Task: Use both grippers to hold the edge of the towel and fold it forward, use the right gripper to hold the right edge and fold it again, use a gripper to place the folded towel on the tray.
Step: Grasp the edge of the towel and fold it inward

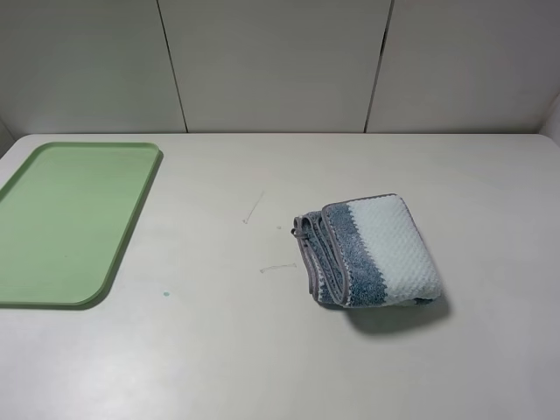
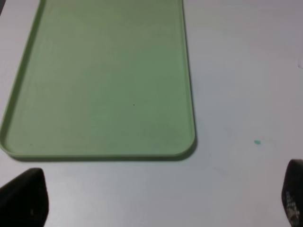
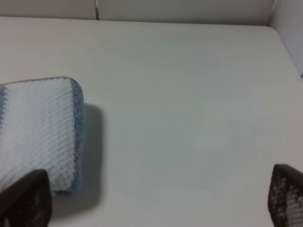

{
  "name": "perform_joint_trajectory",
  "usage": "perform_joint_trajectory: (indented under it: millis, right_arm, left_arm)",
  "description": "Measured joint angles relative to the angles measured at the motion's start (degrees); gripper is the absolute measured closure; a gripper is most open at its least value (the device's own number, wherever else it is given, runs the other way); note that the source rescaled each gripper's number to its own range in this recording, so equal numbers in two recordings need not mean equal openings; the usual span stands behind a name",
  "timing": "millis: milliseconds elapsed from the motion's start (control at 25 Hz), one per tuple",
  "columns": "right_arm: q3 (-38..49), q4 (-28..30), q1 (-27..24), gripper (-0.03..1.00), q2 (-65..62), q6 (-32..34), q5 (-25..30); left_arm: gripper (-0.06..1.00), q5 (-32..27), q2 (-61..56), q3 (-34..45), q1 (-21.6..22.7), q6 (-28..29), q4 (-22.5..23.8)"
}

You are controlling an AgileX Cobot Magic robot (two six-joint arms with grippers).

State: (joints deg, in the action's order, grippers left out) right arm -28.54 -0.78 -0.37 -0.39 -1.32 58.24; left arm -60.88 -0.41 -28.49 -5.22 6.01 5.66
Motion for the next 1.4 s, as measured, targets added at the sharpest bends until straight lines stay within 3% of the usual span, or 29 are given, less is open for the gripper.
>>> perform_joint_trajectory:
  millis: [440, 680, 920, 1400]
  right_arm:
    - [0.0, 0.0, 0.0, -0.03, 0.0, 0.0, 0.0]
    - [0.0, -0.1, 0.0, -0.03, 0.0, 0.0, 0.0]
    - [0.0, -0.2, 0.0, -0.03, 0.0, 0.0, 0.0]
    - [0.0, -0.2, 0.0, -0.03, 0.0, 0.0, 0.0]
  left_arm:
    - [-0.05, -0.1, 1.7, -0.9, 0.0, -1.3, -1.3]
    - [-0.05, 0.0, 16.3, -8.5, 0.0, -2.2, -3.6]
    - [-0.05, 1.5, 33.8, -16.7, -0.5, -6.9, -8.2]
    - [-0.05, 15.2, 62.9, -22.7, -16.3, -5.6, -11.0]
